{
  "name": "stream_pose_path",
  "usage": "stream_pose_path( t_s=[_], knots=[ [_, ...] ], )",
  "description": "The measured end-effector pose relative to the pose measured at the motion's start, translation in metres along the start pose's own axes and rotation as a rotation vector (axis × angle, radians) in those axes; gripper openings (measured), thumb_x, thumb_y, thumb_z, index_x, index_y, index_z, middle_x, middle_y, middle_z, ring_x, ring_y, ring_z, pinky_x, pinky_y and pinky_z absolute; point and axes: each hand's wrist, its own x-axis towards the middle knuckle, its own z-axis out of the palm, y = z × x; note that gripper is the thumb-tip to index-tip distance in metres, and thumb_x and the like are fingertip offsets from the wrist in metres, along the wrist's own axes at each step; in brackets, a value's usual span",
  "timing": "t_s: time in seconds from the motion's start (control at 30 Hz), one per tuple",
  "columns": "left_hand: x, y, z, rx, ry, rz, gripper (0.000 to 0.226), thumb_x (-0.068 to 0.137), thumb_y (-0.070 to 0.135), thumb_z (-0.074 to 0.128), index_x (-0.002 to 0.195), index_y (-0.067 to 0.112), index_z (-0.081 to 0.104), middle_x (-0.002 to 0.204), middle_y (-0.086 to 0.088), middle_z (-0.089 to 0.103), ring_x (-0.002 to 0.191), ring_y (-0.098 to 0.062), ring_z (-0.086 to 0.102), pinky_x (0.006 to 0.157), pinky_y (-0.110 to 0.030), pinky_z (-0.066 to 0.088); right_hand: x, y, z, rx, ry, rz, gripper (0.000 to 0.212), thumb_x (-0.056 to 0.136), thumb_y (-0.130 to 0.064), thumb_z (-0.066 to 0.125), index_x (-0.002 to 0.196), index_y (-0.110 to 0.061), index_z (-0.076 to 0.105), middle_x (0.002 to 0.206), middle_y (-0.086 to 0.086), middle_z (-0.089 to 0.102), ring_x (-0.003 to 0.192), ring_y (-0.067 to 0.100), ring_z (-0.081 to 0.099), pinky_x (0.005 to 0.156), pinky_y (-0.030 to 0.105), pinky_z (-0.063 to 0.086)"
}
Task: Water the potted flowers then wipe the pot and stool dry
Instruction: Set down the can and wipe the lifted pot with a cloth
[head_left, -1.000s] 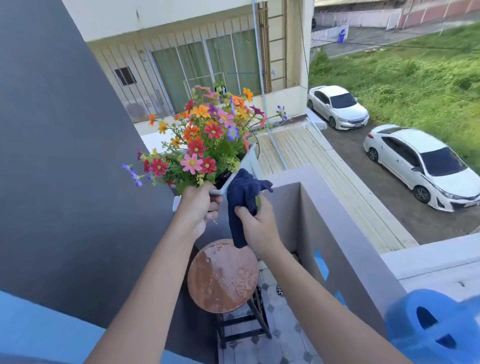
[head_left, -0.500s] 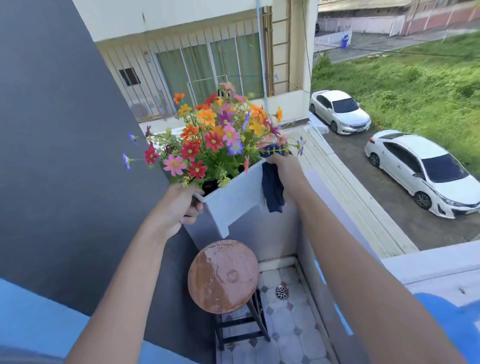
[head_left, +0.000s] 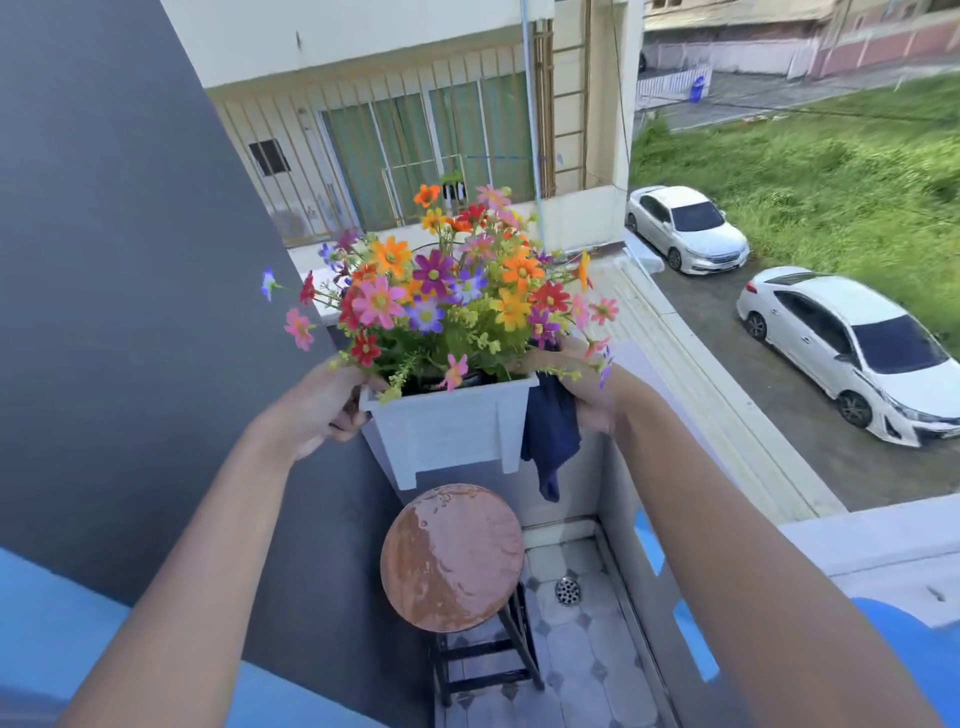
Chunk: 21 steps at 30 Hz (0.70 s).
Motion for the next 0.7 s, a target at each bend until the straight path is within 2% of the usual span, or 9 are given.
stream_pose_path(
  t_s=[0.07, 0.13, 0.17, 0.27, 0.33, 0.47, 0.53, 0.6, 0.7],
  knots=[
    [0.002, -0.001, 0.000, -0.016, 0.032, 0.007, 0.032, 0.092, 0.008, 0.034, 0.061, 0.012, 0.042, 0.045, -0.007, 0.034, 0.039, -0.012, 0.018, 0.038, -0.010, 0.017, 0.006, 0.004, -0.004, 0.066, -0.037, 0.009, 0.053, 0.103, -0.030, 0.055, 0.060, -0.011, 0.079, 0.071, 0.002, 0.077, 0.068, 0.005, 0.073, 0.060, 0.014, 0.055],
    [0.004, 0.001, 0.003, -0.055, 0.068, 0.023, 0.026, 0.089, 0.017, 0.039, 0.063, 0.016, 0.044, 0.048, -0.005, 0.034, 0.039, -0.012, 0.017, 0.040, -0.011, 0.015, 0.012, 0.006, -0.003, 0.186, -0.023, 0.022, 0.031, 0.067, -0.016, 0.091, 0.056, -0.019, 0.063, 0.052, 0.000, 0.062, 0.047, 0.012, 0.063, 0.052, 0.020, 0.050],
    [0.005, 0.003, 0.004, -0.081, 0.096, 0.032, 0.026, 0.088, 0.022, 0.041, 0.063, 0.018, 0.045, 0.049, -0.005, 0.034, 0.040, -0.012, 0.016, 0.041, -0.013, 0.014, 0.009, 0.005, 0.003, 0.171, 0.045, 0.033, 0.041, 0.054, -0.016, 0.096, 0.058, -0.019, 0.056, 0.053, 0.001, 0.059, 0.049, 0.014, 0.061, 0.056, 0.025, 0.049],
    [0.007, 0.013, 0.007, -0.151, 0.198, 0.054, 0.035, 0.092, 0.036, 0.049, 0.064, 0.017, 0.046, 0.046, -0.003, 0.039, 0.035, -0.012, 0.019, 0.042, -0.017, 0.013, 0.017, 0.019, 0.012, 0.139, 0.102, 0.038, 0.049, 0.088, -0.005, 0.064, 0.044, -0.021, 0.052, 0.049, 0.001, 0.056, 0.045, 0.016, 0.057, 0.055, 0.027, 0.045],
    [0.009, 0.011, 0.010, -0.064, 0.320, 0.099, 0.031, 0.092, 0.040, 0.051, 0.075, 0.015, 0.056, 0.049, -0.001, 0.049, 0.035, -0.013, 0.032, 0.042, -0.021, 0.022, 0.018, 0.027, 0.017, 0.172, 0.192, 0.075, 0.051, 0.090, -0.001, 0.059, 0.043, -0.020, 0.052, 0.054, 0.005, 0.055, 0.050, 0.019, 0.057, 0.060, 0.030, 0.048],
    [-0.006, -0.016, 0.034, 0.122, 0.681, 0.157, 0.032, 0.084, 0.038, 0.057, 0.110, 0.022, 0.065, 0.096, 0.000, 0.068, 0.089, -0.021, 0.063, 0.076, -0.035, 0.047, 0.018, 0.036, 0.029, 0.223, 0.339, 0.028, 0.015, 0.090, -0.009, 0.060, 0.080, -0.015, 0.050, 0.077, 0.010, 0.054, 0.072, 0.021, 0.057, 0.070, 0.038, 0.047],
    [-0.014, -0.024, 0.059, 0.098, 0.623, 0.118, 0.041, 0.084, 0.040, 0.058, 0.119, 0.019, 0.061, 0.084, 0.000, 0.071, 0.086, -0.021, 0.064, 0.077, -0.036, 0.047, 0.017, 0.036, 0.032, 0.245, 0.348, -0.001, 0.014, 0.085, -0.009, 0.062, 0.089, -0.015, 0.050, 0.074, 0.009, 0.052, 0.065, 0.018, 0.054, 0.066, 0.034, 0.043],
    [-0.016, -0.024, 0.083, 0.054, 0.408, -0.011, 0.059, 0.083, 0.049, 0.056, 0.131, 0.016, 0.051, 0.057, -0.001, 0.067, 0.057, -0.017, 0.057, 0.057, -0.032, 0.043, 0.013, 0.031, 0.035, 0.179, 0.339, -0.026, 0.026, 0.086, -0.004, 0.066, 0.071, -0.012, 0.047, 0.053, 0.004, 0.049, 0.045, 0.016, 0.049, 0.060, 0.033, 0.039],
    [-0.009, -0.017, 0.103, 0.004, 0.191, -0.142, 0.061, 0.088, 0.049, 0.051, 0.134, 0.010, 0.043, 0.069, -0.012, 0.069, 0.038, -0.014, 0.044, 0.040, -0.022, 0.030, 0.011, 0.030, 0.041, 0.037, 0.331, -0.072, 0.033, 0.079, 0.002, 0.068, 0.065, -0.014, 0.044, 0.048, 0.001, 0.040, 0.043, 0.017, 0.043, 0.056, 0.032, 0.034]
  ],
)
